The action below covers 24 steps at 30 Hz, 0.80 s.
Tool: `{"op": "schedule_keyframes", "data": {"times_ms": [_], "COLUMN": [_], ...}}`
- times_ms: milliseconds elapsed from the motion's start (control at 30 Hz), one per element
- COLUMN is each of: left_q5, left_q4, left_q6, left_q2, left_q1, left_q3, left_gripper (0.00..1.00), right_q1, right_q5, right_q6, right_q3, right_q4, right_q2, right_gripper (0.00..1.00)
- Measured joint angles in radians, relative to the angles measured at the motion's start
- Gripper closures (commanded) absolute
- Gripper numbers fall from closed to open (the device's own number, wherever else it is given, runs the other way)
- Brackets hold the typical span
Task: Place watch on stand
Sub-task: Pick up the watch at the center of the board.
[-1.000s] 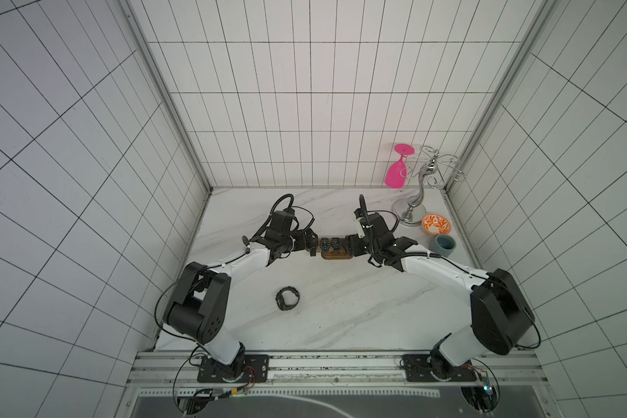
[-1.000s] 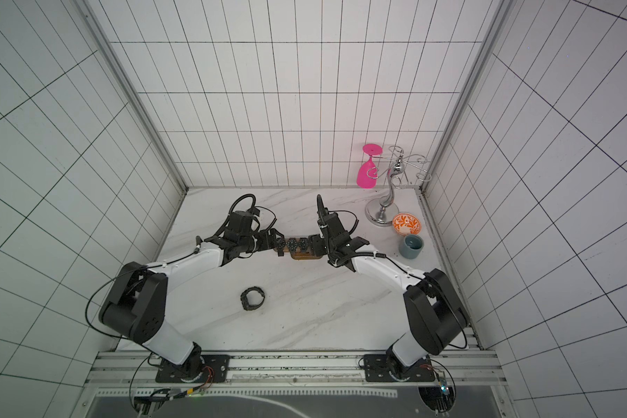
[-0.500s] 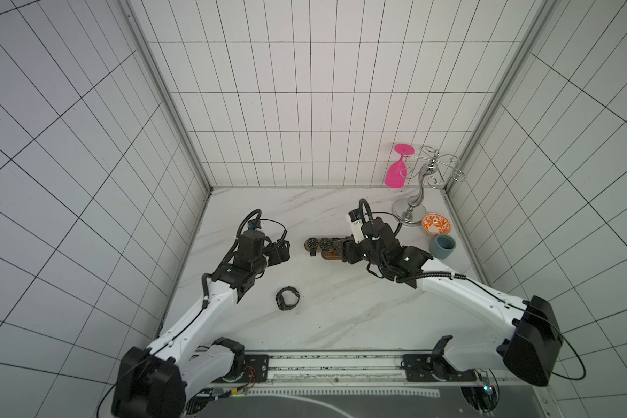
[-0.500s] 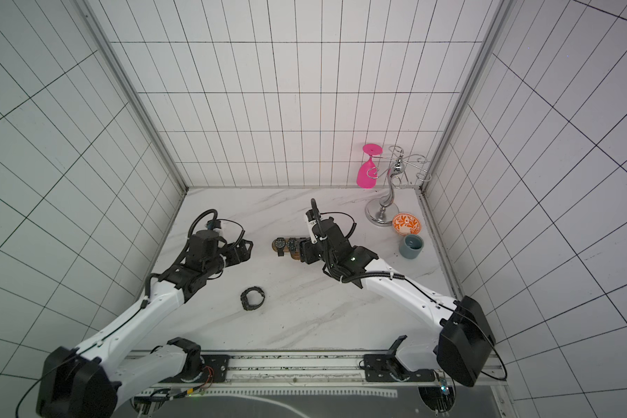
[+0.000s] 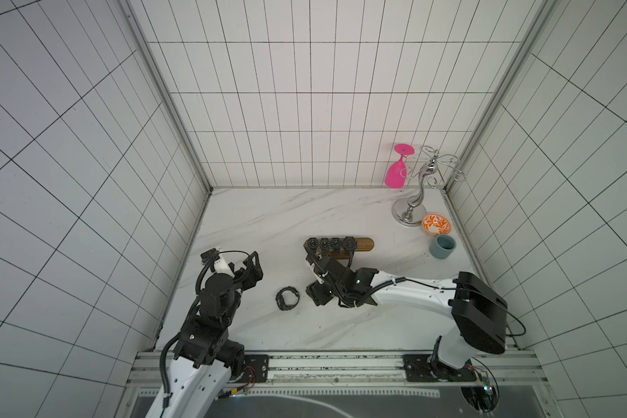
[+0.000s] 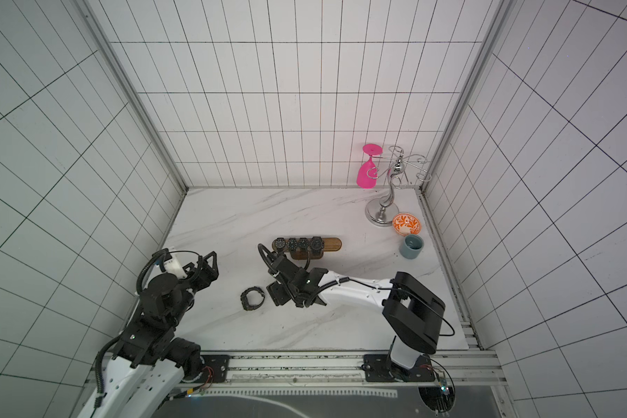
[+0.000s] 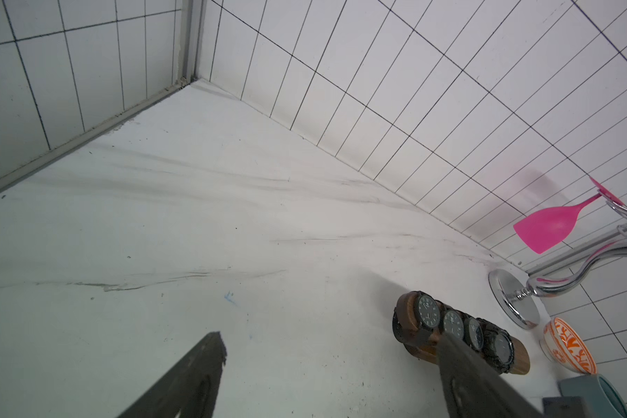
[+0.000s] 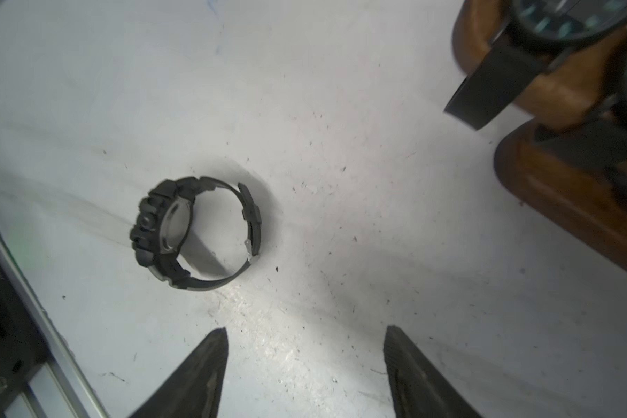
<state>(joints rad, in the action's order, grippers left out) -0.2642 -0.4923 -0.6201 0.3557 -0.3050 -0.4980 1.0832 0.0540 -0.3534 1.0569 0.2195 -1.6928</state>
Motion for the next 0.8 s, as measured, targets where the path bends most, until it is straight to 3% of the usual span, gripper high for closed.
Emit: {"op": "schedule_keyframes", "data": {"times_ms": [533, 800], "left_q5": [-0.034, -0.034], "left_q4": [-0.013, -0.013], "left_q6": [-0.001, -0.001], "left_q2": [0.003, 0.006], "left_q1": [0.000, 0.000], "left_q3": [0.003, 0.006], "left_gripper": [0.09, 0.09], "right_q1": [0.011, 0.011], "right_q5": [-0.027, -0.053], "right_q6": [0.002, 0.024], "right_q3": [0.240, 0.329], "right_q4": [0.046, 0.076], "right_q2": [-0.220, -0.335], "right_gripper": [0.42, 0.57]}}
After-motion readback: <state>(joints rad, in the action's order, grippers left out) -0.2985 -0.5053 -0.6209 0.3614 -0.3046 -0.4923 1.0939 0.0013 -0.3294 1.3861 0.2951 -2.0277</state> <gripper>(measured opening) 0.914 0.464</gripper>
